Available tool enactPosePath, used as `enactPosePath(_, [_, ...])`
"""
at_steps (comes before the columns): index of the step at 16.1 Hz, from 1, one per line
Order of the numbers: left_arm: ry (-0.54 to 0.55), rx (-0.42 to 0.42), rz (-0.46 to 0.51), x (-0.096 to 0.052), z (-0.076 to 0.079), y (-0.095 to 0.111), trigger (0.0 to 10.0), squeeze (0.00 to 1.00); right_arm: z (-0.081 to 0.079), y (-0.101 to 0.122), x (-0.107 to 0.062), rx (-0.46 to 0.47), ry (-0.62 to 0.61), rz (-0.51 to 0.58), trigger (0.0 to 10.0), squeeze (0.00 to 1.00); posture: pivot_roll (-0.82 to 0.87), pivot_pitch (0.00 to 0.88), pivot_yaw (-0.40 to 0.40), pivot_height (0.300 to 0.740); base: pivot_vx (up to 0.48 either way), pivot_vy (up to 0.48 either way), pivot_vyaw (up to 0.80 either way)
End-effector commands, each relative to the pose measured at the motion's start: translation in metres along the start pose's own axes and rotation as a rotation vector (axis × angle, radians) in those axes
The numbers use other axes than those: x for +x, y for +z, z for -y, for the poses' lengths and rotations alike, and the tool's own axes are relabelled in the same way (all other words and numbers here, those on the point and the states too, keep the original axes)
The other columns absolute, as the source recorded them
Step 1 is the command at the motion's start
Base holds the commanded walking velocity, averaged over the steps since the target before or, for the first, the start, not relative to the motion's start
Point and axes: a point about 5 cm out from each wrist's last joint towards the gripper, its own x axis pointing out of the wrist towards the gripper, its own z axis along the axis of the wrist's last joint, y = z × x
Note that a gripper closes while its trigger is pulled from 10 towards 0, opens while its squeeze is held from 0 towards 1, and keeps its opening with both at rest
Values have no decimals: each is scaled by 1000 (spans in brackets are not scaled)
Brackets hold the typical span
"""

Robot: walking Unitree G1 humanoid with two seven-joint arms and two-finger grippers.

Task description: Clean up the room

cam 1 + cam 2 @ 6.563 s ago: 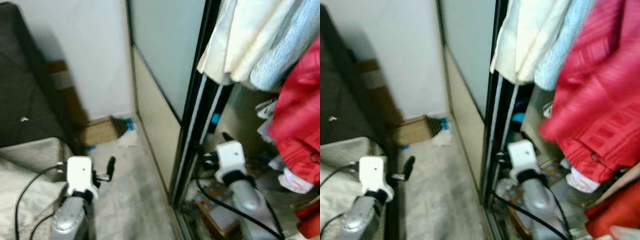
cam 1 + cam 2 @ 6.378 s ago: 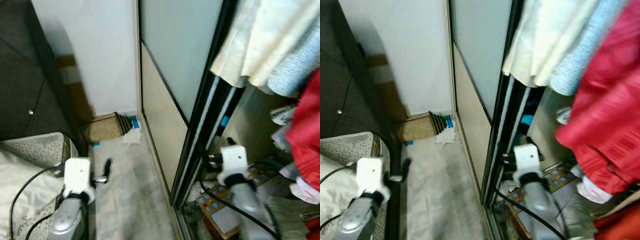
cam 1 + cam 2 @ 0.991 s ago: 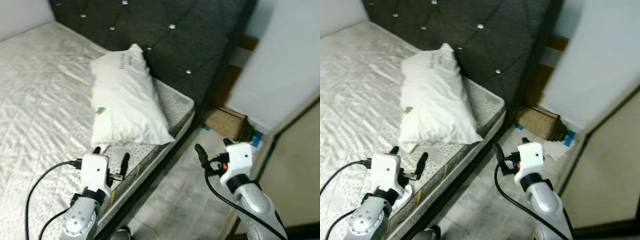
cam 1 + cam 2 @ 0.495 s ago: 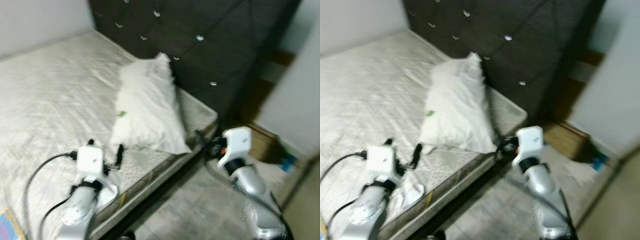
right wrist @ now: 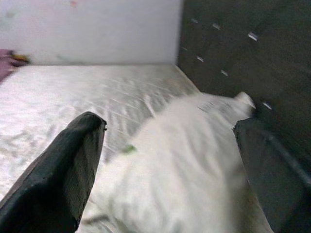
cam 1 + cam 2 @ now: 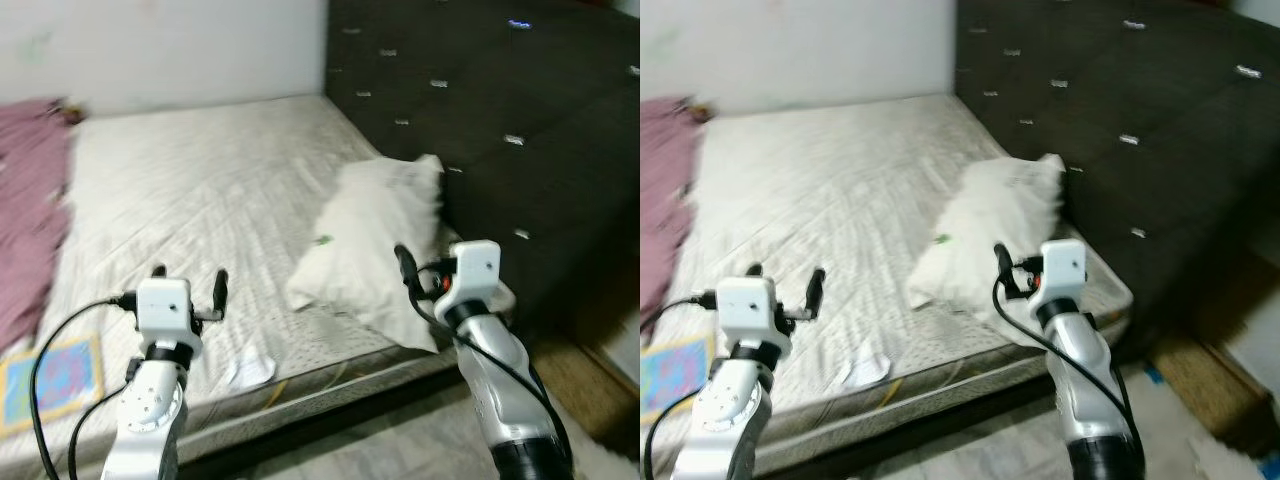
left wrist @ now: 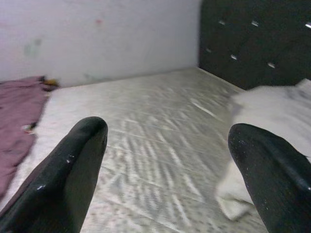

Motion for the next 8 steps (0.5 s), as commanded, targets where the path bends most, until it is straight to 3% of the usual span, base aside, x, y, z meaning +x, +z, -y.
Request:
enactPosePath(1, [32,13,-1,-1,-7,0,10000,0,-8,4,6,4,43,18,10000,0,30,0,-95,740,0,0,800])
enactPosePath(4, [110,-7,21,-10,-15,12,10000,0,-7,2,8,0,53,22,10000,0,43,0,-94,740,0,0,773])
enactPosePath(6, [120,8,84,-13,-8,30,10000,0,-8,-1,5,24,33,18,10000,0,48,0,-88,740,0,0,0])
enactPosePath(8, [104,17,93,-15,-4,32,10000,0,-10,-3,5,29,24,20,10000,0,47,0,-90,740,0,0,0])
